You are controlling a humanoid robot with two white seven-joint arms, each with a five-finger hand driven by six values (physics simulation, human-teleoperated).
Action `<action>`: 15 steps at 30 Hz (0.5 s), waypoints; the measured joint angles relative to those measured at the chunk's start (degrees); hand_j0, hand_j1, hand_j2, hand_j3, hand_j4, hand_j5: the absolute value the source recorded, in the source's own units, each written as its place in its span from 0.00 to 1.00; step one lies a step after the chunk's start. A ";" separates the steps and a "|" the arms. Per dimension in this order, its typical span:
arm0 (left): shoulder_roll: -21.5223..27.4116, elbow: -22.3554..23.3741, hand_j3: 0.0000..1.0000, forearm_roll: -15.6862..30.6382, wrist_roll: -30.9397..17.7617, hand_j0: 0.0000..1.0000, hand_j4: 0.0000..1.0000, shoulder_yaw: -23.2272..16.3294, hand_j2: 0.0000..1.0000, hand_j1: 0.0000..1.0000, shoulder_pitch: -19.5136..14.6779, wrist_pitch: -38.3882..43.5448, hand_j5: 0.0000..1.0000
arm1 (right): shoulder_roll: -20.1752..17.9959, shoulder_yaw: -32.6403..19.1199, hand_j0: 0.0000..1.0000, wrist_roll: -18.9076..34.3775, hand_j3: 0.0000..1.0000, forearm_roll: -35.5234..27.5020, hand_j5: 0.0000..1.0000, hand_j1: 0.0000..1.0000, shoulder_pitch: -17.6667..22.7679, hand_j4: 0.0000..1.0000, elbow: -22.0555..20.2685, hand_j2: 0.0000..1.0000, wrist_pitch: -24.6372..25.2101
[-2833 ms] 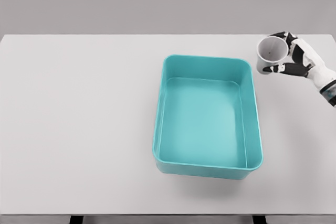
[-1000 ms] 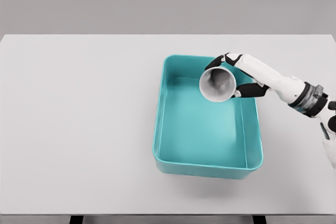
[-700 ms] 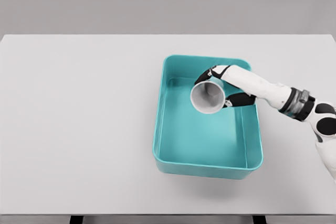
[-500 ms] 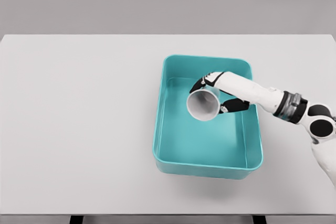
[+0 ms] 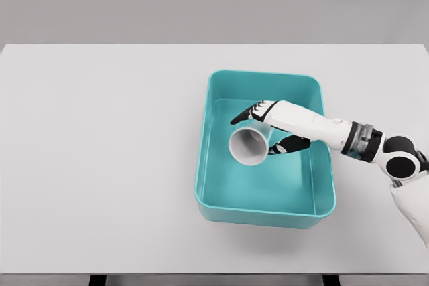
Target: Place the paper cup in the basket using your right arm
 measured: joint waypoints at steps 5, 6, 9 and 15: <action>0.00 0.00 1.00 0.01 0.00 1.00 1.00 0.00 1.00 1.00 0.00 0.00 1.00 | -0.21 0.01 0.95 0.00 0.95 0.04 0.95 0.95 0.18 0.95 -1.32 0.95 0.00; 0.00 0.00 1.00 0.01 0.00 1.00 1.00 0.00 1.00 1.00 0.00 0.00 1.00 | -0.32 -0.04 0.95 0.00 0.95 0.01 0.95 0.95 0.26 0.95 -1.93 0.95 -0.01; 0.00 0.00 1.00 0.02 0.01 1.00 1.00 0.00 1.00 1.00 0.00 0.01 1.00 | -1.40 -1.30 0.98 0.01 0.98 -0.88 0.98 0.98 0.88 0.98 -3.52 0.98 -0.03; 0.00 0.00 1.00 0.02 0.00 1.00 1.00 0.00 1.00 1.00 0.00 0.01 1.00 | -4.15 -6.08 0.98 0.00 0.98 -10.51 0.98 0.98 1.05 0.98 -4.58 0.98 0.00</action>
